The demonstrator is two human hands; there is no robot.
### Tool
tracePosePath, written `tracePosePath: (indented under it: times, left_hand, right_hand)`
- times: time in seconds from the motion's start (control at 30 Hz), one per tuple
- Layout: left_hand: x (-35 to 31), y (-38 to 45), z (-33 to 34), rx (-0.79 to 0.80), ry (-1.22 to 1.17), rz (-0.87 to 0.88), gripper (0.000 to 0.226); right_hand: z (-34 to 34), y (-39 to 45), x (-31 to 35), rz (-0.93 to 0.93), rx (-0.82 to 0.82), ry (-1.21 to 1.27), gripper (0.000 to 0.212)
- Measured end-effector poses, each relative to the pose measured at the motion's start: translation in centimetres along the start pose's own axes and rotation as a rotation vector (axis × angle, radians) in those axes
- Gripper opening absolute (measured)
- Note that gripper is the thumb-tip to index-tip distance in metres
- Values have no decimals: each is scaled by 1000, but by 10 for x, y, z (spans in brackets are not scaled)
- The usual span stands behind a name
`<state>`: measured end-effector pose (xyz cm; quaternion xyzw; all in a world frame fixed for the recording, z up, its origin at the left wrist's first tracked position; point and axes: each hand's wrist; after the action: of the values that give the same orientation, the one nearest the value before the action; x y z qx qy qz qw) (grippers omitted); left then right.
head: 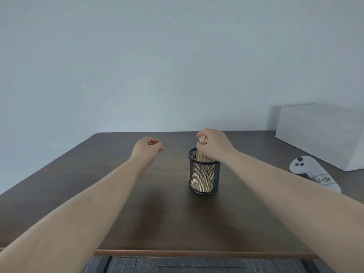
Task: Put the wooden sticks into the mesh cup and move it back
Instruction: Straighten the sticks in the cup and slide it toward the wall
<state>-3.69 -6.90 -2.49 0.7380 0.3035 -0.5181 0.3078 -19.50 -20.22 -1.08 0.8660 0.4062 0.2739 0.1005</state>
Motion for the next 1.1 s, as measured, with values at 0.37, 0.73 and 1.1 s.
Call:
tracePosePath:
  times: [0.37,0.73,1.1]
  left_hand:
    - [0,0,-3,-1,8,-1,13]
    - [-2,-1,3,3,15,-8,19]
    - [2,1,3,-6,35,-6,17]
  right_hand:
    - [-26,-11,-23,233,-49,788,49]
    - [6,-42,-60,19,684,1063,55]
    - [45,-48,-27,340,-24,747,77]
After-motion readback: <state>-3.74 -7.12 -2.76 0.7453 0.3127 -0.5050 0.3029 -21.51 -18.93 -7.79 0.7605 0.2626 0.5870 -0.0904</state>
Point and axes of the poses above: each hand's wrist, its own y-axis towards the middle knuckle, its own z-axis out of the palm, x = y × z, and after that the axes turned 4 degrees about -y, right-handed
